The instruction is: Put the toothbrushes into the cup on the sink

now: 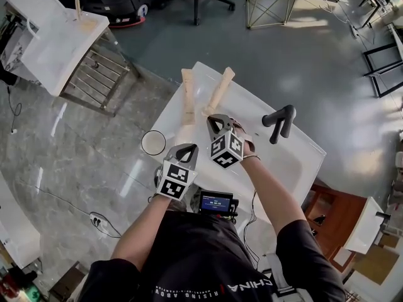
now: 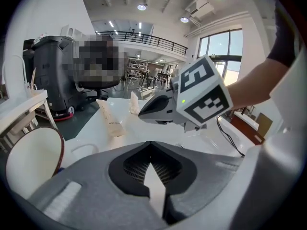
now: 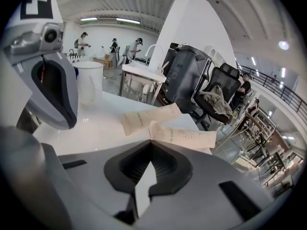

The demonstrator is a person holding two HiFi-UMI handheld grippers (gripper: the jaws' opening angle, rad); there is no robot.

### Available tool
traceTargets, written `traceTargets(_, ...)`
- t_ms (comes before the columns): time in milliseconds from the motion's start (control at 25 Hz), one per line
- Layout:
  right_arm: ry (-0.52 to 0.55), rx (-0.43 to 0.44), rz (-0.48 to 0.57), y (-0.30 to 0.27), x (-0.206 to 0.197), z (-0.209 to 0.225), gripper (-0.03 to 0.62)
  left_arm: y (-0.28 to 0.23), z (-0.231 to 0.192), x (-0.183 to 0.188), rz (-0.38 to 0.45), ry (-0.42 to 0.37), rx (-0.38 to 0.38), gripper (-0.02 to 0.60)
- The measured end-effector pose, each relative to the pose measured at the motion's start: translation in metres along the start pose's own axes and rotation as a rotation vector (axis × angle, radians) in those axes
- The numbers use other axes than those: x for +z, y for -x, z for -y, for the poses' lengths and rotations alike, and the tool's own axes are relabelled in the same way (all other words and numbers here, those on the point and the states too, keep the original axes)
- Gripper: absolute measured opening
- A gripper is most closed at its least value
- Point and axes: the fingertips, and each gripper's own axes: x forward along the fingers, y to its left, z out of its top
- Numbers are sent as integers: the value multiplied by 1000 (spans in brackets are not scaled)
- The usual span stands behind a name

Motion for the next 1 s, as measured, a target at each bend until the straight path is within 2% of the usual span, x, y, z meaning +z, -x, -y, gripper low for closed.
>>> traceTargets(280,-90,59,46,40,21,-5,11,12,1,11,37,3,30,-3)
traceTargets(760,-137,160,82,114,47,-6,11,34,3,43,117,-22,79,-3)
traceTargets(1000,-142,180,101,144,57,-12,10,50,7,52,153,-37,101,-3)
